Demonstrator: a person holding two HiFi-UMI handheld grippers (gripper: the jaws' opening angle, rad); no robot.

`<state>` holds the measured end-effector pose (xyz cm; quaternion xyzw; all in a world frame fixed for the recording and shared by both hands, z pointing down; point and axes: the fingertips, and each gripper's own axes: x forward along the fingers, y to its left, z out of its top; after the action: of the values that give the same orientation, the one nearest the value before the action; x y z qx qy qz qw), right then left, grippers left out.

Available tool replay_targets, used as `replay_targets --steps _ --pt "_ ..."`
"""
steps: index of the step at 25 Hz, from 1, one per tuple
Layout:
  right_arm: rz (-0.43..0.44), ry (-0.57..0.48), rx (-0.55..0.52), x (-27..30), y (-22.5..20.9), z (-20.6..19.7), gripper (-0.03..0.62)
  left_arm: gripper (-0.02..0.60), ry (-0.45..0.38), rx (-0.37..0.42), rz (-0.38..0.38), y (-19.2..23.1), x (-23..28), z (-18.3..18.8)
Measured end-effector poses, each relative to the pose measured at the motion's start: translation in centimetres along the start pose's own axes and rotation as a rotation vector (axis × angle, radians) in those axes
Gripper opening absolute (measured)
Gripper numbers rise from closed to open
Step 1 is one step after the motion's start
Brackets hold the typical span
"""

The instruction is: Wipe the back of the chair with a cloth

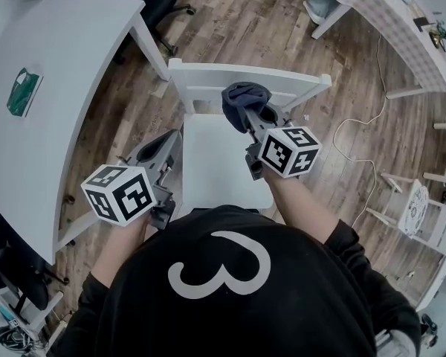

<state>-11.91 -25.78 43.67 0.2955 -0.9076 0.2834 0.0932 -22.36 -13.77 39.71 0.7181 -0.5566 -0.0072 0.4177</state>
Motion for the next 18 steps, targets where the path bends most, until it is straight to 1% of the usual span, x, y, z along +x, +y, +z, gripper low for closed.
replay_targets --steps 4,9,14,18 --pt "0.04 0.042 -0.018 2.4 2.4 -1.9 0.051 0.014 -0.009 -0.015 0.019 1.7 -1.2 0.0" --pt "0.058 0.081 -0.027 5.4 4.1 -3.8 0.051 0.014 -0.016 -0.039 0.049 4.0 -2.8 -0.3" --pt "0.042 0.092 -0.013 8.0 4.2 -4.8 0.051 0.014 -0.017 -0.069 0.075 6.2 -3.7 -0.7" --pt "0.02 0.109 -0.016 9.6 4.0 -5.6 0.051 0.014 -0.021 -0.083 0.087 7.1 -4.3 -0.8"
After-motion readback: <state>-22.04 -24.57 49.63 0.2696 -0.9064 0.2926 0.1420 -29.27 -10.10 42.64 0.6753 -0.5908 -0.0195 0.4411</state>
